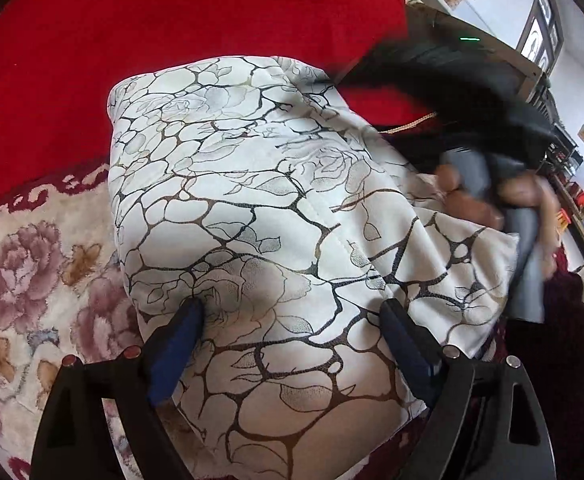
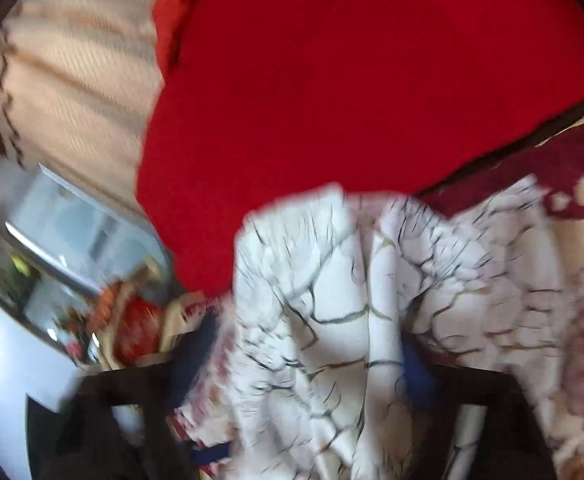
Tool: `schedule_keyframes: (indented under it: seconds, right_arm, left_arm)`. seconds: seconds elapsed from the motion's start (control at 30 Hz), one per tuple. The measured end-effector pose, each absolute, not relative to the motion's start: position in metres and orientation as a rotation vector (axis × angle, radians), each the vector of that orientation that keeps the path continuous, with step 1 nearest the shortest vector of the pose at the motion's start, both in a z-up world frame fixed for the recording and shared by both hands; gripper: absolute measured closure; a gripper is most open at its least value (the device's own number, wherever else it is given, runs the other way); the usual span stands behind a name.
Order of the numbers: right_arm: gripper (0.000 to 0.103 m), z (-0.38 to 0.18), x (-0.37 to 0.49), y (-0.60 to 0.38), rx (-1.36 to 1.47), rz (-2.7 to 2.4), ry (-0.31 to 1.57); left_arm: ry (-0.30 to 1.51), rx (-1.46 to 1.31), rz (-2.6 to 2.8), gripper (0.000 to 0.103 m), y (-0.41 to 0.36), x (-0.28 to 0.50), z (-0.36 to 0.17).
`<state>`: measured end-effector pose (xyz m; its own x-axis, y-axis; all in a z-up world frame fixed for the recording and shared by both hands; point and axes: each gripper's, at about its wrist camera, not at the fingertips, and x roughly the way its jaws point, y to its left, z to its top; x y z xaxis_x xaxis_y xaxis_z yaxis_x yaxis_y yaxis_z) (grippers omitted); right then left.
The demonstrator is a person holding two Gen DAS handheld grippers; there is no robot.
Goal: Fold large clothes
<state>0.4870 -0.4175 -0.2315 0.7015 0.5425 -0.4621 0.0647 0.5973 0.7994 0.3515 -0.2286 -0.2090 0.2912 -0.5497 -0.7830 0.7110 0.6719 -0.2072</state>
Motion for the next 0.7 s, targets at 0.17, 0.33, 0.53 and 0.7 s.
schedule_keyframes:
  seconds: [0.17,0.33,0.53,0.7]
  right_arm:
    - [0.089,-0.217,0.501,-0.396,0.802,0.287,0.806]
    - [0.091,-0.168,0.475,-0.397,0.710,0.265,0.695]
    - [0.091,-0.218,0.463,-0.453,0.792,0.118,0.787]
    - [0.092,-0.294,0.487,-0.454,0.882,0.175,0.929]
  left_arm:
    - [0.960,0.149,-0.892,0.014,-0.214,0.339,-0.201]
    - [0.934,0.158,-0.986,0.015,-0.243,0.326,-0.187]
    - [0.902,0.335,-1.017,0.015,-0.314,0.305,-0.199]
    - [0.901,0.358,-1.062,0.014,-0.306,0.292,-0.189]
